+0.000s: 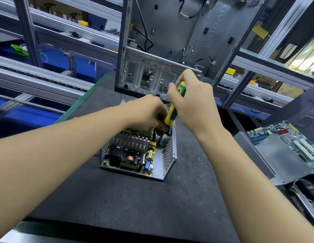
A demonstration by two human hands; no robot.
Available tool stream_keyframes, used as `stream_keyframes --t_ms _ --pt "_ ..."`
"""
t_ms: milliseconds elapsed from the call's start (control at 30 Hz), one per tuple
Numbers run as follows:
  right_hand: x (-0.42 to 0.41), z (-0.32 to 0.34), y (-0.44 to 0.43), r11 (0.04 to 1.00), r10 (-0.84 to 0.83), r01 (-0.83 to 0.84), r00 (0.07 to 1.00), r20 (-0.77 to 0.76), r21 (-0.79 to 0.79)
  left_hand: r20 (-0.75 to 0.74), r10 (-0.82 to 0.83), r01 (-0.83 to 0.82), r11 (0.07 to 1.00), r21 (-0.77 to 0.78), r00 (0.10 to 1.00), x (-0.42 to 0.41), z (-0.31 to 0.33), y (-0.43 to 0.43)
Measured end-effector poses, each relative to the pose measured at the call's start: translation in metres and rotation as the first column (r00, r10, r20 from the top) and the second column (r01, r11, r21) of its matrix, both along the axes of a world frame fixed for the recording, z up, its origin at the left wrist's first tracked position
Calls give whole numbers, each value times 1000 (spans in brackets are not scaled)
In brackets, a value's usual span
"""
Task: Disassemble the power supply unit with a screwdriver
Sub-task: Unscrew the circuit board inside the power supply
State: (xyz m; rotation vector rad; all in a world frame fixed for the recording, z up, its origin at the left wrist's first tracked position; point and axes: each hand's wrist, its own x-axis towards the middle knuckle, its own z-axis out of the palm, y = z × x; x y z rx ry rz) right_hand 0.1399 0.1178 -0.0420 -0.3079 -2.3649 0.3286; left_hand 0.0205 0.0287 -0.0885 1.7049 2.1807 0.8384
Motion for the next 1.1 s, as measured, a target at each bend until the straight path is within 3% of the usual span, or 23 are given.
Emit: stream_keyframes --t_ms 167,300,367,500,667,733,833,967,1100 --pt "2 7 -1 990 -137 138 982 128 -4 -1 11 -11 999 -39 1000 2 2 -1" --pt "0 22 -4 938 -323 259 893 314 229 -9 -5 4 995 -101 1000 4 4 -4" --pt "0 31 -1 952 -272 183 874 403 247 3 -22 23 992 -121 1000 5 6 -5" --pt "2 47 5 994 -44 -22 820 570 108 99 -58 72 988 -137 993 9 11 -8" --pt "-1 55 4 997 75 -78 772 631 -22 364 -112 39 979 201 925 4 15 -16" --pt "-5 56 2 998 62 -60 748 661 -26 413 -152 66 974 216 898 1 13 -18" --pt "-6 57 3 997 -77 37 739 669 73 388 -148 63 973 223 910 -3 7 -11" --pt "-10 54 2 928 -355 214 757 549 305 281 -75 14 977 214 957 -5 5 -2" --pt "-16 56 3 953 -251 71 731 635 295 150 -22 -10 978 208 988 -2 7 0"
